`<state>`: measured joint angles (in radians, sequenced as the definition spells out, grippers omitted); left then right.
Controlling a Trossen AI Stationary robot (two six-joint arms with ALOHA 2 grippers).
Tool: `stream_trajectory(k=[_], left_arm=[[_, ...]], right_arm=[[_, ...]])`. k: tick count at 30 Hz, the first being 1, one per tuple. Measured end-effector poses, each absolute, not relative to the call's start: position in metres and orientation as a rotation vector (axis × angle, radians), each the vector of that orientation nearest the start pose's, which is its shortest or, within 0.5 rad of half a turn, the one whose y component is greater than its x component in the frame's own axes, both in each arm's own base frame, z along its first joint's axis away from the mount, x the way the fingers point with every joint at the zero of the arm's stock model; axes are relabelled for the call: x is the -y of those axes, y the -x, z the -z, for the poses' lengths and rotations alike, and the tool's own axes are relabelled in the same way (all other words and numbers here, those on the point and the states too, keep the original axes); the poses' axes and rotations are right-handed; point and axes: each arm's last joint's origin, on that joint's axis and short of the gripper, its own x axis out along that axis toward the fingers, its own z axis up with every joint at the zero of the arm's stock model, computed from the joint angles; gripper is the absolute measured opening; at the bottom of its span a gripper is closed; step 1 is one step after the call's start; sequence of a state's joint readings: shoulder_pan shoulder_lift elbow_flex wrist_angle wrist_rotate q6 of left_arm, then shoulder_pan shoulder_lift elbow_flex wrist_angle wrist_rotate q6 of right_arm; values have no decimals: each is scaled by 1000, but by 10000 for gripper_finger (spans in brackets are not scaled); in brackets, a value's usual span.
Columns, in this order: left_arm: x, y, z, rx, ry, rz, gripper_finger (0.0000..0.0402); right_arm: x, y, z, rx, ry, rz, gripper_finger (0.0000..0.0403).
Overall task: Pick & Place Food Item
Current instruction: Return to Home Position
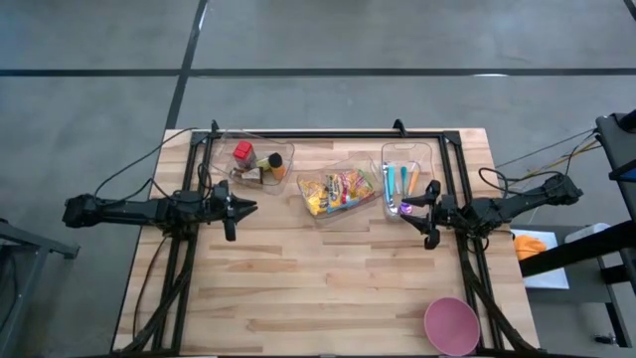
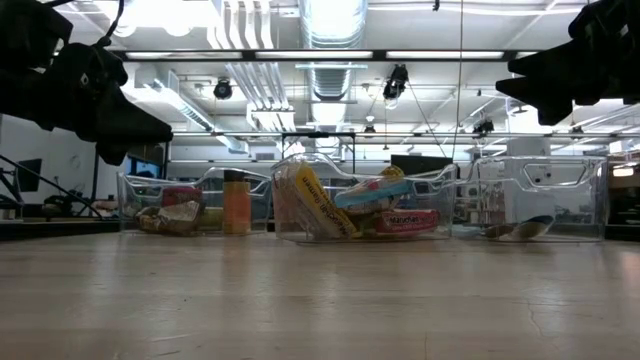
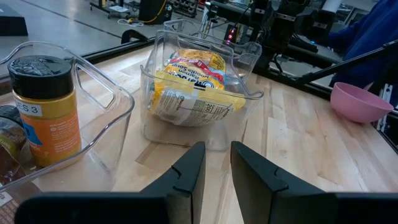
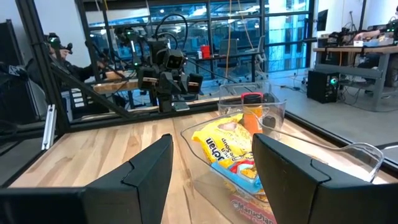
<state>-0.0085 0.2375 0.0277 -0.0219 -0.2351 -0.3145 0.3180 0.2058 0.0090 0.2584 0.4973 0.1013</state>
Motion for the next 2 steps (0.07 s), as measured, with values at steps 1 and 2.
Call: stream_trajectory(k=[1, 2], left_arm=[[-6, -109, -151, -193, 284, -260, 86], [-6, -109, -151, -193, 284, -260, 86]], right_arm=[[-20, -106, -174, 66, -125, 176, 216], [-20, -106, -174, 65, -123, 176, 216]])
